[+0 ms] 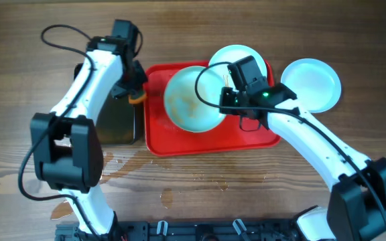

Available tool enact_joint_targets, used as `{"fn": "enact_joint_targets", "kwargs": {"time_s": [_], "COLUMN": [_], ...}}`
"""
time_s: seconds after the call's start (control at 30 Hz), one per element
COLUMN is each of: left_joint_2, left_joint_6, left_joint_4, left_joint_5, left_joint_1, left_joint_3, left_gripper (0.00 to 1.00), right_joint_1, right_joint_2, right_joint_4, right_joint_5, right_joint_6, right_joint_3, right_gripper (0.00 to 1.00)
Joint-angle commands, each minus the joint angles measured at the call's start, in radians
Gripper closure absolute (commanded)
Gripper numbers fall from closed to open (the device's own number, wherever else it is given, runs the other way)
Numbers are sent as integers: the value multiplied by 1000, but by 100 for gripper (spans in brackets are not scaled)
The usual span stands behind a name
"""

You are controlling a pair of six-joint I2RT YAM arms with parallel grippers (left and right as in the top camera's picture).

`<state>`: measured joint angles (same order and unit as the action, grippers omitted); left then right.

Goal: Clean dirty plates on tray and stack at the side

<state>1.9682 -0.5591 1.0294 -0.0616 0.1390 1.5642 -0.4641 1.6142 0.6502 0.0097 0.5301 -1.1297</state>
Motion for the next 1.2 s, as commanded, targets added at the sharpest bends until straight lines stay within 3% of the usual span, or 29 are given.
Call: {"fn": "enact_joint_targets", "kwargs": {"time_s": [0.0,0.23,0.43,0.53,0.87,1.0,1.1,1.17], "left_joint_2": [-31,-31,-31,-31,-31,-31,-31,-31], "left_joint_6": [6,58,58,58,58,58,58,58], "left_joint_4": [0,4,11,11,23,26,36,47], "left_joint_5": [63,125,125,125,125,125,125,125], "left_joint_1": [-84,-142,-142,-142,-142,-142,-142,-142], "left_joint_3": [11,11,11,11,11,11,11,11], "left_gripper": [96,96,96,96,96,96,96,96], "right_joint_1": [2,-98,-328,-429,-482,-482,-481,-475], "right_joint_2": [-10,-12,-12,-12,-12,-12,-12,-12], "right_joint_4": [54,178,138,39,-249,-246,-229,-168], "right_joint_5": [206,578,1067,1268,1436,1418,1294,1137], "right_joint_6": [-60,-69,-234,-356,-608,-570,-503,-386], "right_joint_3": [-5,-88,-113,-113,-113,-113,-113,-113], "right_gripper": [96,96,96,96,96,96,96,96]}}
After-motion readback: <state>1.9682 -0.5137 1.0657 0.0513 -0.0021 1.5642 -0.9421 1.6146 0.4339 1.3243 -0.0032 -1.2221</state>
